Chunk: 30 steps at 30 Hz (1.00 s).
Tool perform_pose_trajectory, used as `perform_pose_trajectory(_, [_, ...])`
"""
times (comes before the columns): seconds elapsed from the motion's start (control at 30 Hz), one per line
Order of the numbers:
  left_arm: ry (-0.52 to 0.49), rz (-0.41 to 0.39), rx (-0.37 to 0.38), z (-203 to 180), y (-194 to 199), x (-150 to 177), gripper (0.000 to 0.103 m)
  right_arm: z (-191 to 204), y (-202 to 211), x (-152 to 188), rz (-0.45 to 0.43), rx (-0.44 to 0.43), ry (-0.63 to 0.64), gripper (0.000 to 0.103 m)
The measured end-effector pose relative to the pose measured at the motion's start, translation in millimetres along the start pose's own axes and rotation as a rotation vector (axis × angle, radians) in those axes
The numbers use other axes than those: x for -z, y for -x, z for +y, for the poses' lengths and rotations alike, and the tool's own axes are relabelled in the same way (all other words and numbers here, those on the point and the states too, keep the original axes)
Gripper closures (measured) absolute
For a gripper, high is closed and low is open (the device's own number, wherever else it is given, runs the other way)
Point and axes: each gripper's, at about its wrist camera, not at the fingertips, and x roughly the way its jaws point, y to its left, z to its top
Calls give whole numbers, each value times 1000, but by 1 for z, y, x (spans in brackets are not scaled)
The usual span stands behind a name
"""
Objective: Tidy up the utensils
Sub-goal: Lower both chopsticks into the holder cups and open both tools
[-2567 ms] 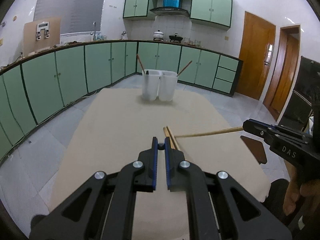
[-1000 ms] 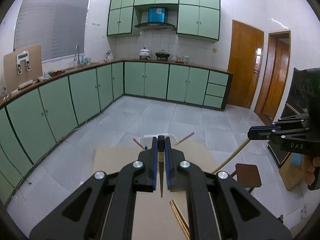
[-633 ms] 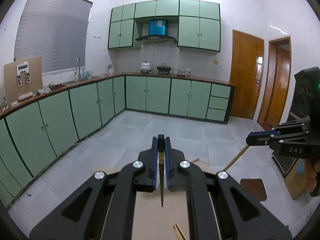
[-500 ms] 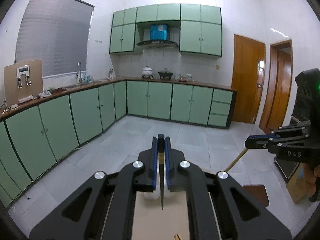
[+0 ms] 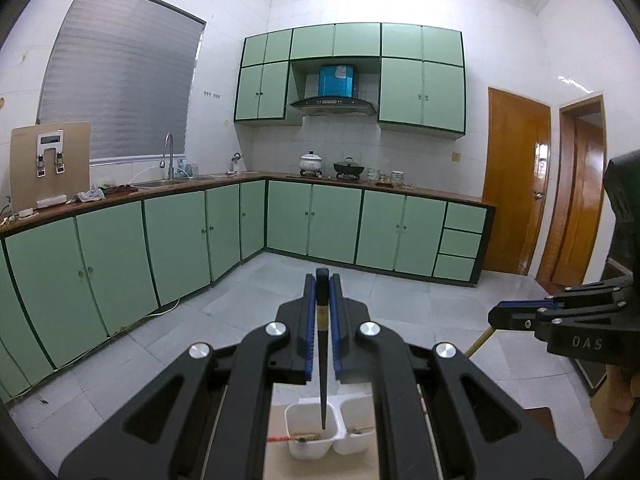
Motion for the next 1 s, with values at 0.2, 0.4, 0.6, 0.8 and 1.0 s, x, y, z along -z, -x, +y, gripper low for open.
perform_pose_trajectory(0.2, [10,43,-9,7,-45,32,97,-17,-45,4,29,-7,-43,96])
perform_pose_trajectory(0.4, [33,94,-13,21,-80,67,97,-30,-84,19,70,-24,-79,96])
perform_pose_trajectory(0.6, [51,132,-22,36,-93,91,97,-38,-107,33,101,-43,-102,96])
perform_pose_trajectory(0.8, [65,151,-45,48,-91,100,96,-42,-113,39,120,-63,-120,94])
perform_pose_trajectory(1.0, [62,129,-64,55,-70,87,74,-42,-92,34,85,-60,-116,92])
